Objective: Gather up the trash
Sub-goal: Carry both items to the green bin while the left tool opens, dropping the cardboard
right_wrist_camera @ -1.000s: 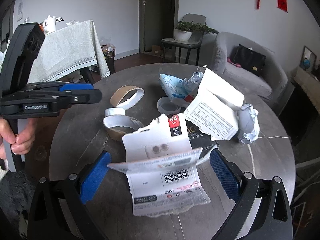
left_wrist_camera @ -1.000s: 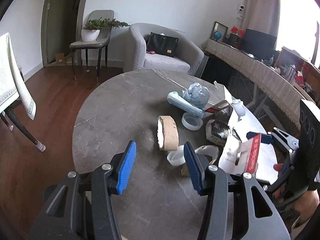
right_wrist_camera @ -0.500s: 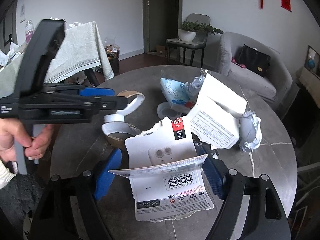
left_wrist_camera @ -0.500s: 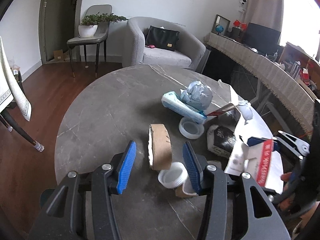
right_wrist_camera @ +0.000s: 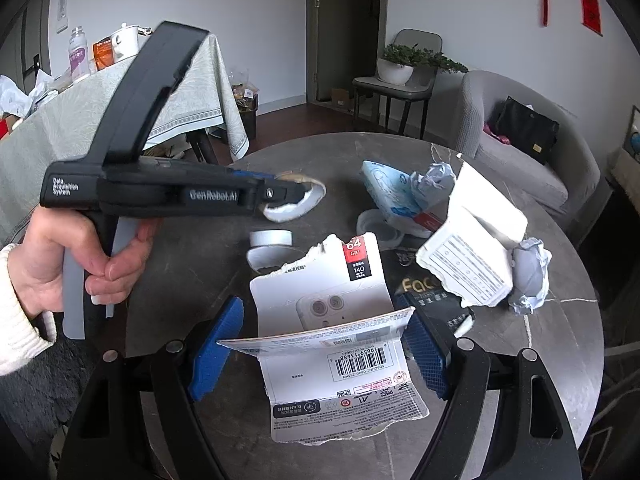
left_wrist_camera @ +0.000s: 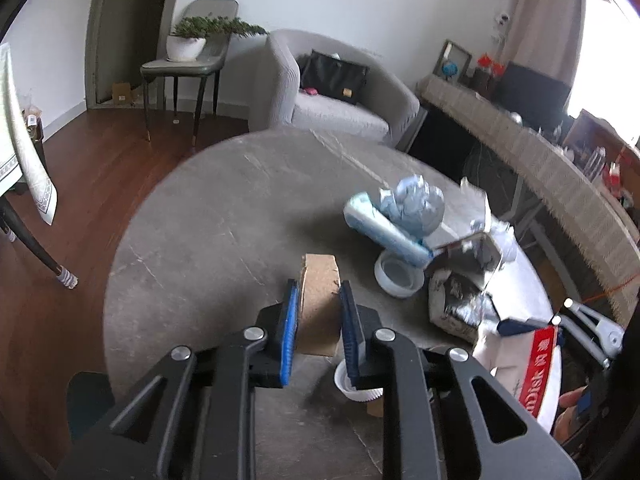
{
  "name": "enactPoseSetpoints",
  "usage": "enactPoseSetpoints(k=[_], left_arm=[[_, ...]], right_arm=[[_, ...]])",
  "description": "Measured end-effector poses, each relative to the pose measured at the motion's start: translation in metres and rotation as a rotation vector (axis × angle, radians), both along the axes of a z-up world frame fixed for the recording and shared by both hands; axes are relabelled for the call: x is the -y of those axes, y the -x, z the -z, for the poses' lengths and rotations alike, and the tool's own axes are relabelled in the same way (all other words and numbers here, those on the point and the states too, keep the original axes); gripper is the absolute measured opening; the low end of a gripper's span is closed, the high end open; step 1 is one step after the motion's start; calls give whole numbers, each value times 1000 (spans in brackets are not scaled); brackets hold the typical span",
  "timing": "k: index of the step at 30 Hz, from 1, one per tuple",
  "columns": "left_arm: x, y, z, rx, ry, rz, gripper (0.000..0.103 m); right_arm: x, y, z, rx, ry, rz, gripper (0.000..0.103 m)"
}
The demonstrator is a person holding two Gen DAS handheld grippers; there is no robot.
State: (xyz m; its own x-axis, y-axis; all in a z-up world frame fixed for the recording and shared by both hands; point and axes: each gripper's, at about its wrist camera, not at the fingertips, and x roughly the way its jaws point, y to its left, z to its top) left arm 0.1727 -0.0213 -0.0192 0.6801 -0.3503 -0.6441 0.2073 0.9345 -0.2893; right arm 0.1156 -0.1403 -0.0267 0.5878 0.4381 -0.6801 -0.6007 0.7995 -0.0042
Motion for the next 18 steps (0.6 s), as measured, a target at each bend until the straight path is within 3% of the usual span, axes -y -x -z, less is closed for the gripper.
enactPoseSetpoints(k=[5,18], left_arm=[[-16,10,-7,35,24,-21,22],[-68,52,-11,48,-83,-80,22]], right_arm=[[-3,5,-5,12,-11,9,80],[-34,16,-22,53,-109,65,80]])
